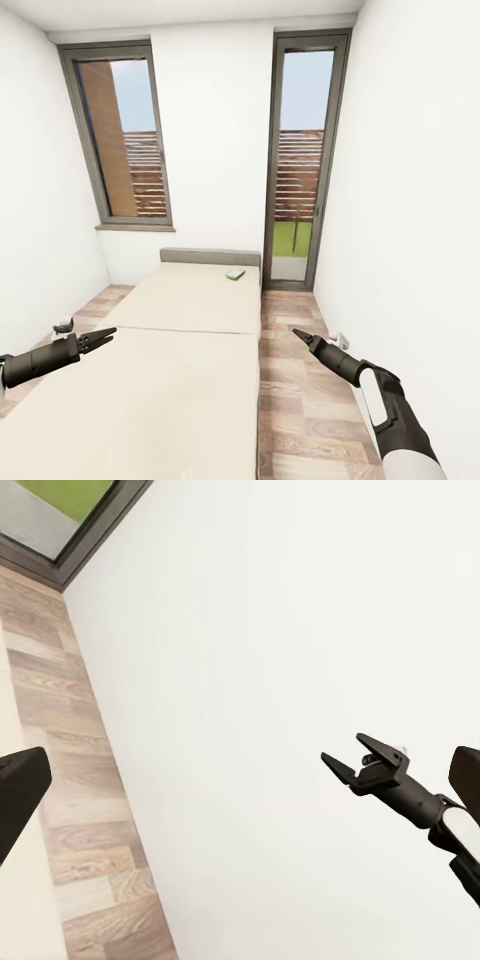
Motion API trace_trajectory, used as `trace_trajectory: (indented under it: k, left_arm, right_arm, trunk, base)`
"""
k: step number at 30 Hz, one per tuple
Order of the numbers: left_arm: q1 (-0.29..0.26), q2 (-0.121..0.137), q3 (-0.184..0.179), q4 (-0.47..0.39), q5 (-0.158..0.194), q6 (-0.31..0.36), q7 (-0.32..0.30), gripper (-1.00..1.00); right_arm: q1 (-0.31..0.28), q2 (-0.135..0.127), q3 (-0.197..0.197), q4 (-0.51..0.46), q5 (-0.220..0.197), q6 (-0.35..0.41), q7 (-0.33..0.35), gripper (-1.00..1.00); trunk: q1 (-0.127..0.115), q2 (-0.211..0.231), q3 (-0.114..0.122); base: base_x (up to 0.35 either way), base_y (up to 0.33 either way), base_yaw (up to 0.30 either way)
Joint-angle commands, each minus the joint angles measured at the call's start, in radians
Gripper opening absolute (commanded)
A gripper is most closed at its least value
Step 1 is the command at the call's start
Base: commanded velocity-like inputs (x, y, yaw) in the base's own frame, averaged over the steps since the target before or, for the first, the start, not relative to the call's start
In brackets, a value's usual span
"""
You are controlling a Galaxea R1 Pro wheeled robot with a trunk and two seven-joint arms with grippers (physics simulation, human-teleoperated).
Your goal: Put all the toys in the child's room - the three board games (two on the bed and one on the table), the two jigsaw puzzles on the table, and the tennis ball on the table - inside the toy box on the table in the child's room.
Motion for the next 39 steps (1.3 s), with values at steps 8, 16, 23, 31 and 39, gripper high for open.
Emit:
trace_trajectory:
  k: [8, 16, 23, 31, 39]
  left_arm:
    - [-0.001, -0.001, 0.002, -0.001, -0.010, 0.010, -0.009, 1.00]
    - [-0.001, -0.001, 0.002, -0.001, -0.009, 0.010, -0.009, 1.00]
    - [-0.001, -0.001, 0.002, -0.001, -0.009, 0.010, -0.009, 1.00]
    - [-0.001, -0.001, 0.002, -0.001, -0.009, 0.010, -0.009, 1.00]
    - [-0.001, -0.001, 0.002, -0.001, -0.009, 0.010, -0.009, 1.00]
  right_arm:
    - [-0.001, 0.001, 0.001, 0.000, -0.003, 0.007, 0.002, 1.00]
    - [-0.001, 0.001, 0.002, 0.000, -0.003, 0.007, 0.002, 1.00]
    - [-0.001, 0.001, 0.003, 0.000, -0.003, 0.007, 0.002, 1.00]
    - [-0.001, 0.002, 0.003, 0.000, -0.003, 0.007, 0.002, 1.00]
    - [-0.001, 0.000, 0.044, 0.000, -0.002, 0.006, 0.002, 1.00]
  trunk:
    - [0.001, -0.001, 0.000]
    - [0.001, -0.001, 0.000]
    - [0.001, -0.001, 0.000]
    - [0.001, -0.001, 0.000]
    - [0.001, -0.001, 0.000]
  base:
    - [0.037, -0.185, 0.000]
    - [0.004, -0.087, 0.000]
    - [-0.021, -0.010, 0.000]
    - [-0.016, -0.001, 0.000]
    - [-0.001, 0.000, 0.000]
